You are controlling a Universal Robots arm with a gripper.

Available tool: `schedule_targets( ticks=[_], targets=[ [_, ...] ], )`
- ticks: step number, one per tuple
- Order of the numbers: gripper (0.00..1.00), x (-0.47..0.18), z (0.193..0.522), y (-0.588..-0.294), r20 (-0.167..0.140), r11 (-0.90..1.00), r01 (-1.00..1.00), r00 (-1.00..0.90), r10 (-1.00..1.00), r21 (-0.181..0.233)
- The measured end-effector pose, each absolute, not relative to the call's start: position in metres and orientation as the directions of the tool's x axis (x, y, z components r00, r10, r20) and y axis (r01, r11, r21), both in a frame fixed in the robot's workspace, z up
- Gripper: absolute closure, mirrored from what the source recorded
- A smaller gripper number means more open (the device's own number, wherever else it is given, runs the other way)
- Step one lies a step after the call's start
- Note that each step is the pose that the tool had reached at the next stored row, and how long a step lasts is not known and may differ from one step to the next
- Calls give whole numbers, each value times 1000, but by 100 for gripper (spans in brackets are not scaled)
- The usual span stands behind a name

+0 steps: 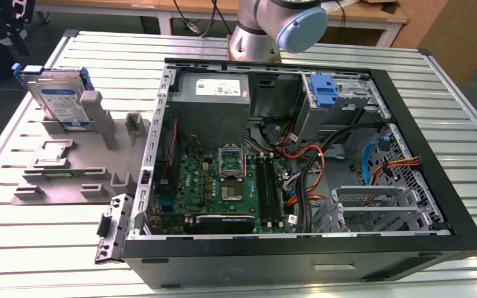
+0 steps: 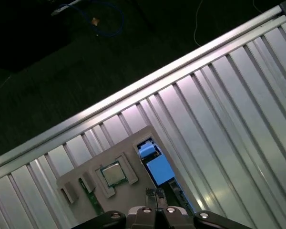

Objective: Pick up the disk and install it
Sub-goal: 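Pick up the disk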

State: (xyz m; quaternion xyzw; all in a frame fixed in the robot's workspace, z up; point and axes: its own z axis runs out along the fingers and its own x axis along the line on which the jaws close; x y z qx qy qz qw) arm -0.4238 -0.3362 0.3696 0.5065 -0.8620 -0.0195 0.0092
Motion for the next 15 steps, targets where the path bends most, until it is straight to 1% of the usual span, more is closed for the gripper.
schedule_targets(
  ticks=[10,15],
  targets=[
    [90,-424,370,-336,-4,423,-905,-424,-906,42],
    [90,-424,369,-336,-4,354,-934,-354,-935,42]
  ],
)
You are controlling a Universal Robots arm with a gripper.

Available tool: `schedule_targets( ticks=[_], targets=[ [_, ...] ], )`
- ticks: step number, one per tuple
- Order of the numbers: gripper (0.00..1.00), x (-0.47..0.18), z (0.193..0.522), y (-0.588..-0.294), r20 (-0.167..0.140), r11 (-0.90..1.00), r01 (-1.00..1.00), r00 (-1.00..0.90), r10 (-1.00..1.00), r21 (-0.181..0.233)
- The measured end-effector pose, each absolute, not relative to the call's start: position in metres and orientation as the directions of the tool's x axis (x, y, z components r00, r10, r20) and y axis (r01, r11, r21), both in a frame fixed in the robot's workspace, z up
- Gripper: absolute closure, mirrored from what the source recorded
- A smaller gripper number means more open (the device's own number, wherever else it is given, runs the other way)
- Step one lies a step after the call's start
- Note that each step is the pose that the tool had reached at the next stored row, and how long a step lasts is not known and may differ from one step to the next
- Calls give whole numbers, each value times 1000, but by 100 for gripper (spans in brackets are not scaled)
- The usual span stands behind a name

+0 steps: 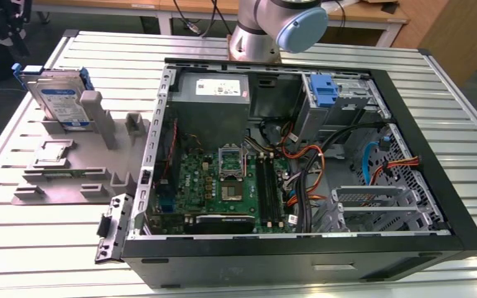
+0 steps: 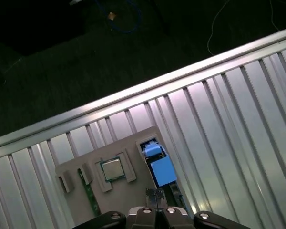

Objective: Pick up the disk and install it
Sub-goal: 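Pick up the disk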

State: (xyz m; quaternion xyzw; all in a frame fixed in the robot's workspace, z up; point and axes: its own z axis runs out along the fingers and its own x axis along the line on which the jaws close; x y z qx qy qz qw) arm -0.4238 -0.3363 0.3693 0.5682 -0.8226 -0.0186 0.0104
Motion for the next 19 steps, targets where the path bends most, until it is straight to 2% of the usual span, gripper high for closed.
schedule_targets(
  ticks=[19],
  targets=[
    [90,-424,369,-336,-4,25,-999,-25,-1000,42]
  ],
)
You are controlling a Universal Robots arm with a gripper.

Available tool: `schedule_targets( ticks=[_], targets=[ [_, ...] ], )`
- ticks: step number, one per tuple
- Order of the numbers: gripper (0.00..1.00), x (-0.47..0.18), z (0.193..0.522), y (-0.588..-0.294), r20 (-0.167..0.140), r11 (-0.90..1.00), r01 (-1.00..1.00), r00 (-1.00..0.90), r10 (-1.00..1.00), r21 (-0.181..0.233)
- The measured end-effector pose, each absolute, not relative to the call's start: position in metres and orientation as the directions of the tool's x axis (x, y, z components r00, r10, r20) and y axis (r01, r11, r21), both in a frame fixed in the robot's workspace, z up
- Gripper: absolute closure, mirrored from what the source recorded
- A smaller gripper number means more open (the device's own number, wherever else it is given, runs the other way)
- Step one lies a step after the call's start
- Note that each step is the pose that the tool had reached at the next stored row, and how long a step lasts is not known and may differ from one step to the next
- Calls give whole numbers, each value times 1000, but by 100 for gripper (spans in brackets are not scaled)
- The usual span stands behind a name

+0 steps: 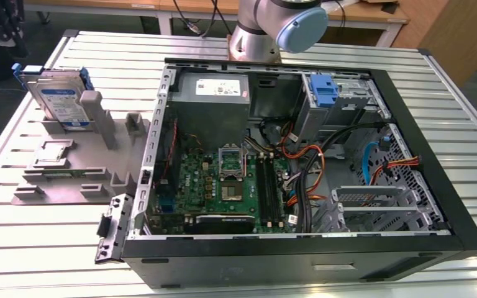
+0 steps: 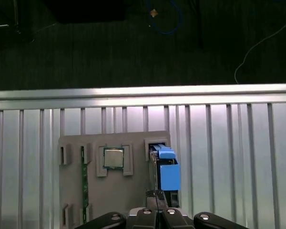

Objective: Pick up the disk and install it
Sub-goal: 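Pick up the disk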

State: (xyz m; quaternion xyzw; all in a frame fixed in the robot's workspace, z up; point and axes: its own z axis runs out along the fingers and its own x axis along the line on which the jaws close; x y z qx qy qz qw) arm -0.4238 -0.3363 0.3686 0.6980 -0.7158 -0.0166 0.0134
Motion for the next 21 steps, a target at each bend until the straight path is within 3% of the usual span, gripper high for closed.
schedule_targets(
  ticks=[10,21],
  targets=[
    [90,-424,366,-336,-5,-87,-995,87,-996,42],
    [90,-433,361,-336,-7,-49,-999,49,-999,19]
  ],
)
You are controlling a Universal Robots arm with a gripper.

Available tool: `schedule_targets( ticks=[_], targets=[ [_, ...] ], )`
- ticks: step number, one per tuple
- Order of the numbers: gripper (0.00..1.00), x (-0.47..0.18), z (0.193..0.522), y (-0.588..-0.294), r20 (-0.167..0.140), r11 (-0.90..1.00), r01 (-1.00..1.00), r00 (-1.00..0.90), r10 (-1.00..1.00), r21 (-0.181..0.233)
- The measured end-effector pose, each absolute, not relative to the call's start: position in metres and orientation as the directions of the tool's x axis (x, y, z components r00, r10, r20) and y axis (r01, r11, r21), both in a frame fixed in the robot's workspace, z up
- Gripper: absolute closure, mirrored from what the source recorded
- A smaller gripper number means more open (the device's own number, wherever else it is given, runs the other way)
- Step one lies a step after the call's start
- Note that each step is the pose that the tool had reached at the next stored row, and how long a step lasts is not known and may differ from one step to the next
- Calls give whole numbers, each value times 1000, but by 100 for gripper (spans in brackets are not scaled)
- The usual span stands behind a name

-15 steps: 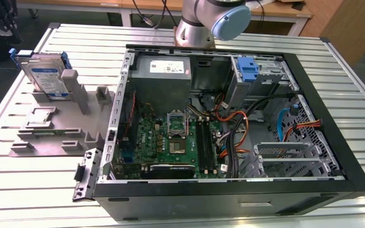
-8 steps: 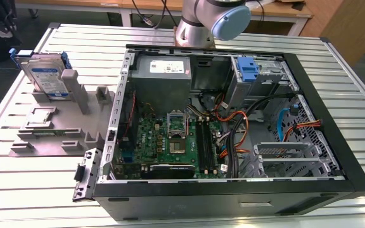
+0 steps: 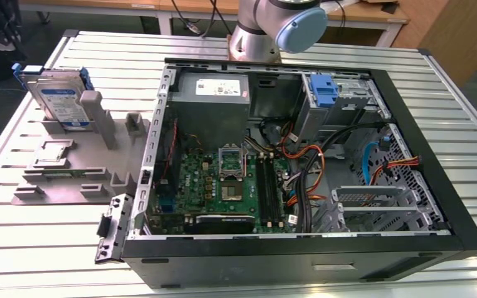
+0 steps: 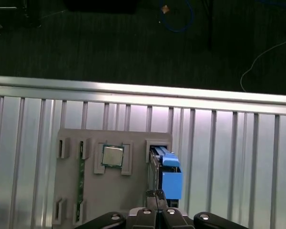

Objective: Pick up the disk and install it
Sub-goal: 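Pick up the disk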

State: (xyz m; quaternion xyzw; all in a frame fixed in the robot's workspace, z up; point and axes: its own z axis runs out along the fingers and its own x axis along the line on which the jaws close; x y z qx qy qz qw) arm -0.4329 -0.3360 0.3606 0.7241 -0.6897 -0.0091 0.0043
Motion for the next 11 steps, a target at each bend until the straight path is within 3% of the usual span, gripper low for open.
schedule_targets(
  ticks=[11],
  targets=[
    [89,-430,353,-328,-7,-24,-1000,24,-1000,19]
  ],
)
